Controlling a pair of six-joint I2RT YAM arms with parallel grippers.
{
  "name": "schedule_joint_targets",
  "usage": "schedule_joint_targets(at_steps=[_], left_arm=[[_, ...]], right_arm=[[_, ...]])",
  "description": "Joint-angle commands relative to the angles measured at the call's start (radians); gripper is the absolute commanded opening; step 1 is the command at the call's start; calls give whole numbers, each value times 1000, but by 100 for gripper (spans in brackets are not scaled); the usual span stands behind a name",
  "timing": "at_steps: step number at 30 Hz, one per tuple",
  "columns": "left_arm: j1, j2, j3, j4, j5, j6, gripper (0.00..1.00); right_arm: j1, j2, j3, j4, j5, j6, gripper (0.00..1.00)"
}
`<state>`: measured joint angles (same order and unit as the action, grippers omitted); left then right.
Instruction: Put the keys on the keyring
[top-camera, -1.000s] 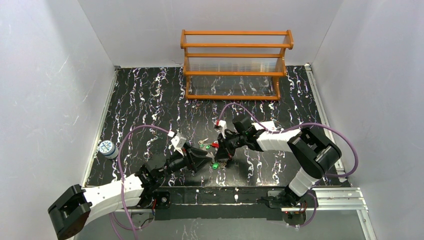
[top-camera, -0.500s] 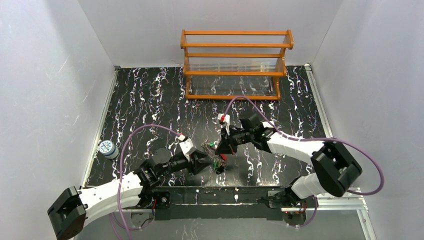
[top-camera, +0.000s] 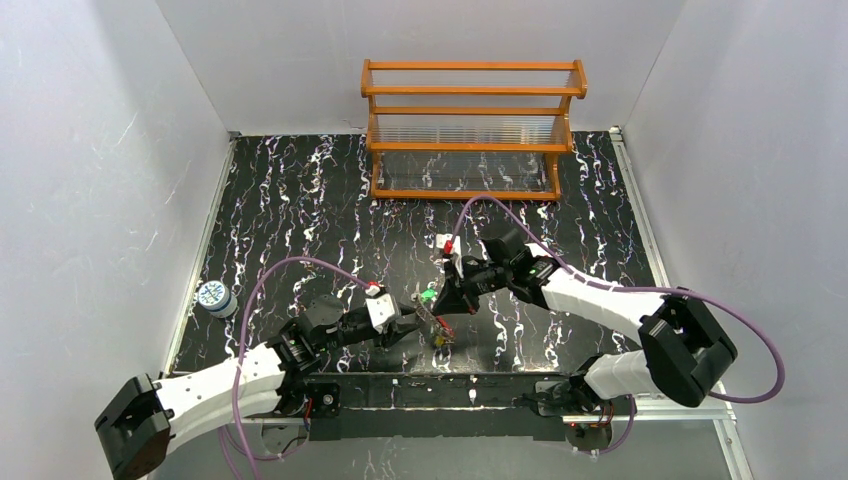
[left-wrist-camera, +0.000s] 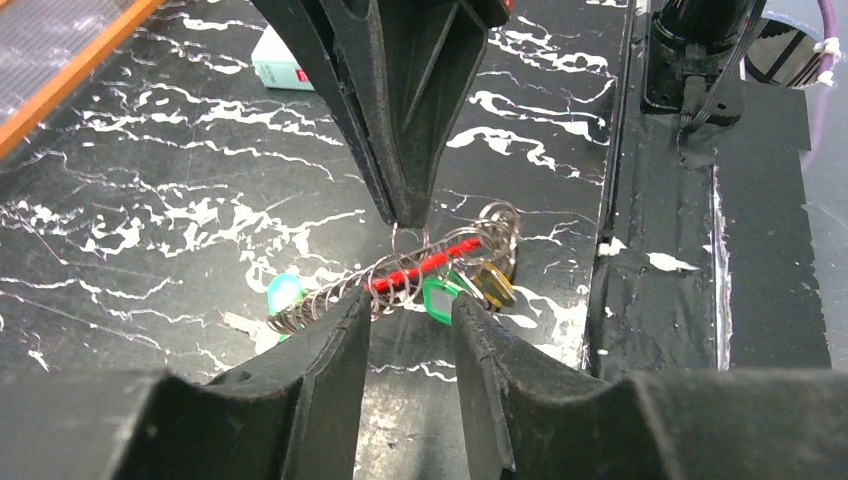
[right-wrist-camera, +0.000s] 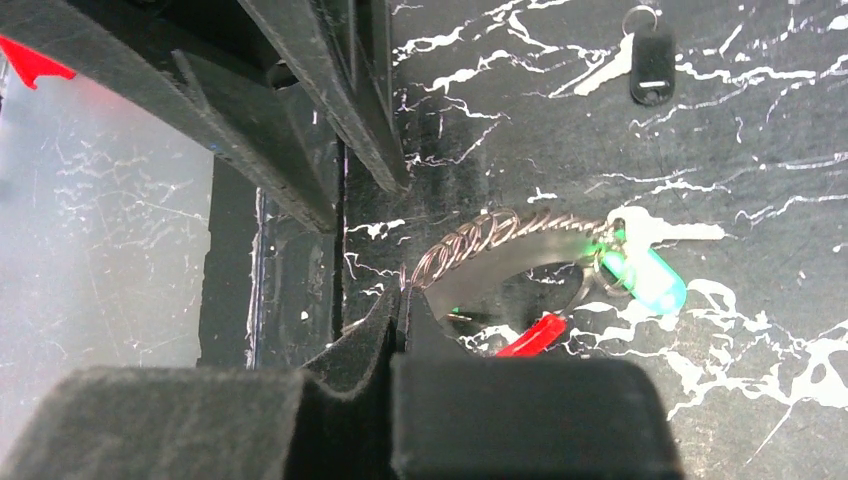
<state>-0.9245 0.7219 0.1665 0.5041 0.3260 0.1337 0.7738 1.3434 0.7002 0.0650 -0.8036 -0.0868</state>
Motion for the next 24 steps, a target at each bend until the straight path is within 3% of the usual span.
schedule_joint_targets(at_steps=[1,10,24], left_arm=[[3,23,23,68,32,41,33],[-7,131,51,182,53,-9,27],[-20,182,36,191,38,-25,18]], right_arm=[[15,-48,31,22,-57,-48,1],[46,-57,44,20,-51,-48,1],[50,-78,56,10,-16,-31,1]])
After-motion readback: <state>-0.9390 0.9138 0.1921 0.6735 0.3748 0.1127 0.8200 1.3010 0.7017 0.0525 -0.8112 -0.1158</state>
